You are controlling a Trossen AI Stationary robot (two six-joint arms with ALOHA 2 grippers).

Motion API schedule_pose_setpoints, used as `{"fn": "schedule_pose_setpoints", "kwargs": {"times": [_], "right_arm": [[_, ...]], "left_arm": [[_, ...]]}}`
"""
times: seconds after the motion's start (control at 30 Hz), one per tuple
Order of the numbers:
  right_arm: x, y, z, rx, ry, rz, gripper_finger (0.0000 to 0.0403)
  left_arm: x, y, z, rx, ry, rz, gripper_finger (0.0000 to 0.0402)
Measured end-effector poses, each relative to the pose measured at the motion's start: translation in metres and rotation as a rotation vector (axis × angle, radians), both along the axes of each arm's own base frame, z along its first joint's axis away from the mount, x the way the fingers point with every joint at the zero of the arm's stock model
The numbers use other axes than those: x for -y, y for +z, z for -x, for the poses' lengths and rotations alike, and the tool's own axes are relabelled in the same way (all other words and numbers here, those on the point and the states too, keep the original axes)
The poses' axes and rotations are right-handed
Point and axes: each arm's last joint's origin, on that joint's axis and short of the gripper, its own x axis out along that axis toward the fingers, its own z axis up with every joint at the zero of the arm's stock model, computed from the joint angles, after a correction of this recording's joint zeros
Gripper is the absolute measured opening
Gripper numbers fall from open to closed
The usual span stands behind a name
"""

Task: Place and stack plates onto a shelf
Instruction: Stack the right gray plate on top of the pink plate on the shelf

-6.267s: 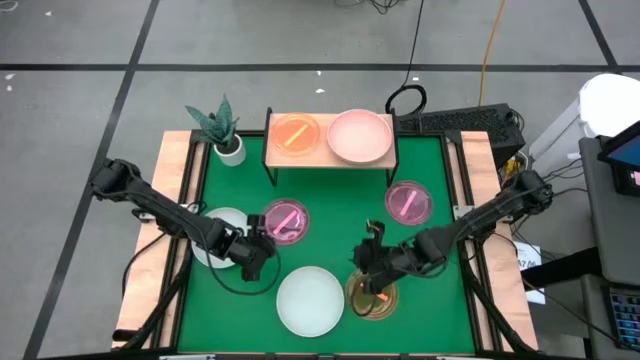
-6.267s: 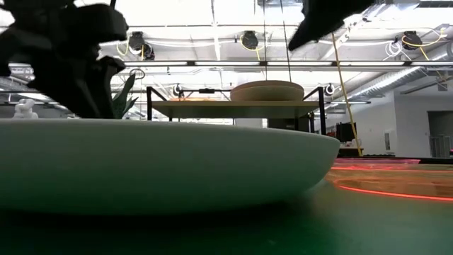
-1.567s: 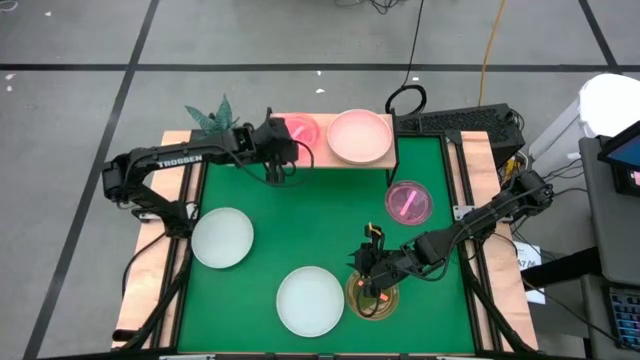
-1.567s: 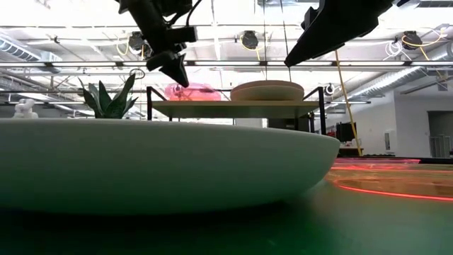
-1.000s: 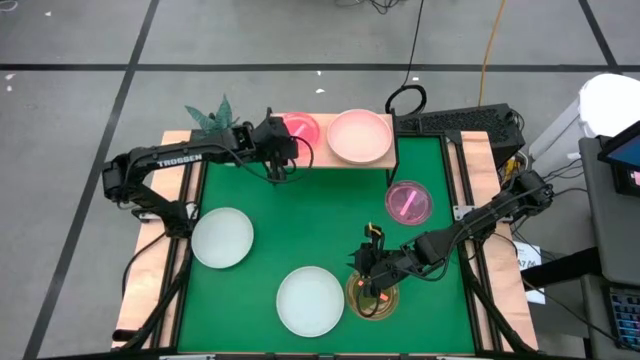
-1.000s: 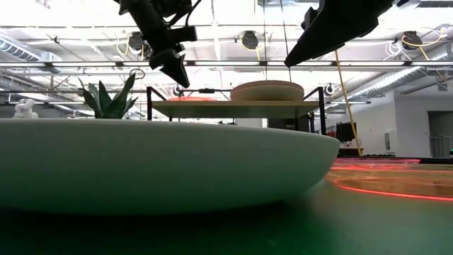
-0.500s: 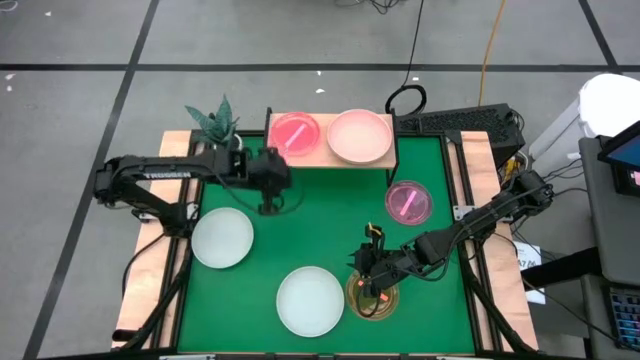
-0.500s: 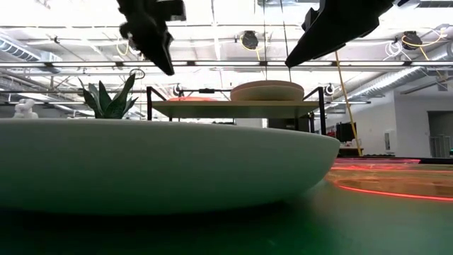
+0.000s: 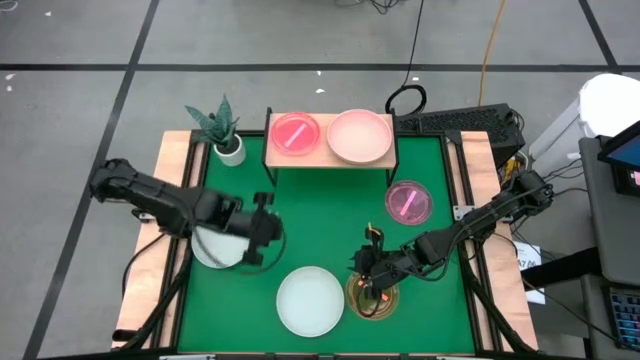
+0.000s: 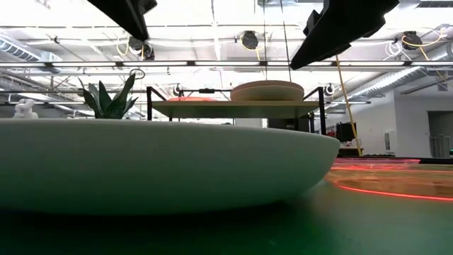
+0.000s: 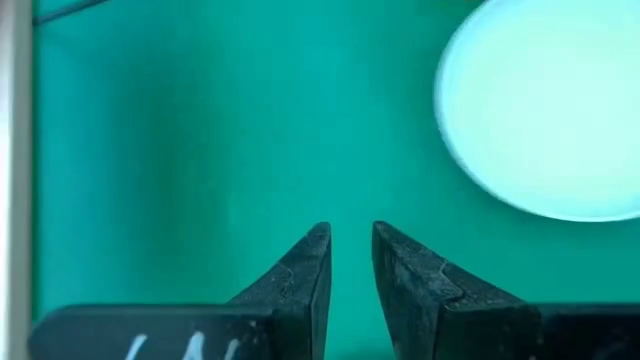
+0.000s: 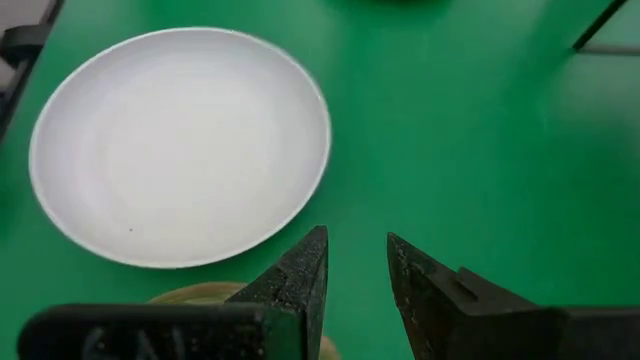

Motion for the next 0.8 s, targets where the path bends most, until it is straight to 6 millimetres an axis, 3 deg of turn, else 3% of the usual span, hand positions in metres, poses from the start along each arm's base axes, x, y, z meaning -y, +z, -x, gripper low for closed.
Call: {"fn": "schedule_pose_setpoints", "kwargs": {"times": [0.3,0.63,0.8], "right_arm": [[-0.003,0.002,-0.002,0.021,-0.005,-0.108,0.0089],[-0.026,0.015,-0.004,0.162,0.048,-0.247,0.0089],[-0.037,0.012,0.002,0.16,0.034,-0.276,0.0089]], "left_arm": [[0.053,-0.006,0.023,0.041,-0.076,-0.033,0.0083],[0.088,-0.041,0.04,0.106,-0.176,-0.001,0.0083],[0.094,-0.054,0.04,0.166,-0.2,0.017,0.0083]]}}
